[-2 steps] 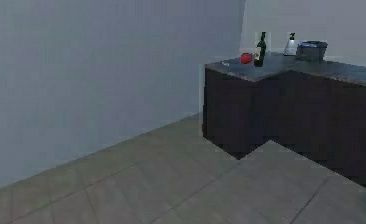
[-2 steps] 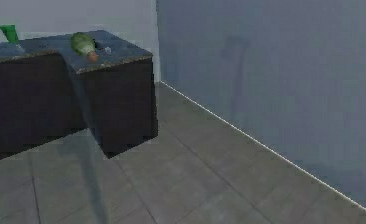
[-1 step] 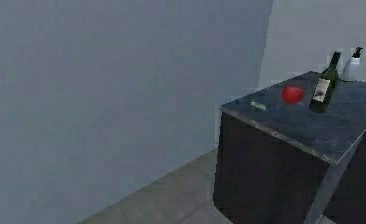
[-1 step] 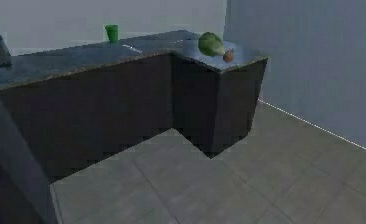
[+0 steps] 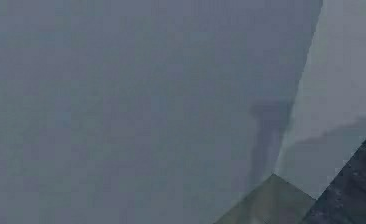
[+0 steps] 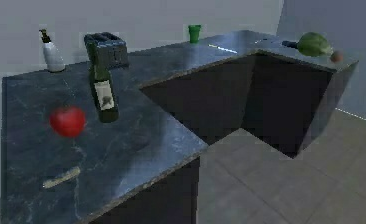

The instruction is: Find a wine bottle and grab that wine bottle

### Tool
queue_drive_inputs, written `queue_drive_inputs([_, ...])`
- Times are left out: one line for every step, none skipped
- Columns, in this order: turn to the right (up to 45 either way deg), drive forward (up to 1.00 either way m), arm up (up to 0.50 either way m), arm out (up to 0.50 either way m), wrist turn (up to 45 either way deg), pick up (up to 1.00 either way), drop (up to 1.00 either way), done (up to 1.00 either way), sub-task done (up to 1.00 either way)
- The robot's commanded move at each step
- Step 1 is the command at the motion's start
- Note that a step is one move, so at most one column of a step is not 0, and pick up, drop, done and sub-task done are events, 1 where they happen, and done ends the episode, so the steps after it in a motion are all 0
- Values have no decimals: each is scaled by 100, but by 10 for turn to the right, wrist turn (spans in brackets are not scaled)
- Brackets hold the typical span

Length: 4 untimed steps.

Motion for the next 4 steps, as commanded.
queue_drive_inputs([-180, 0, 0, 0, 0, 0, 0, 0, 0])
queue_drive_inputs([0, 0, 50, 0, 0, 0, 0, 0, 0])
queue_drive_inputs([0, 0, 38, 0, 0, 0, 0, 0, 0])
queue_drive_inputs([0, 0, 0, 44, 0, 0, 0, 0, 0])
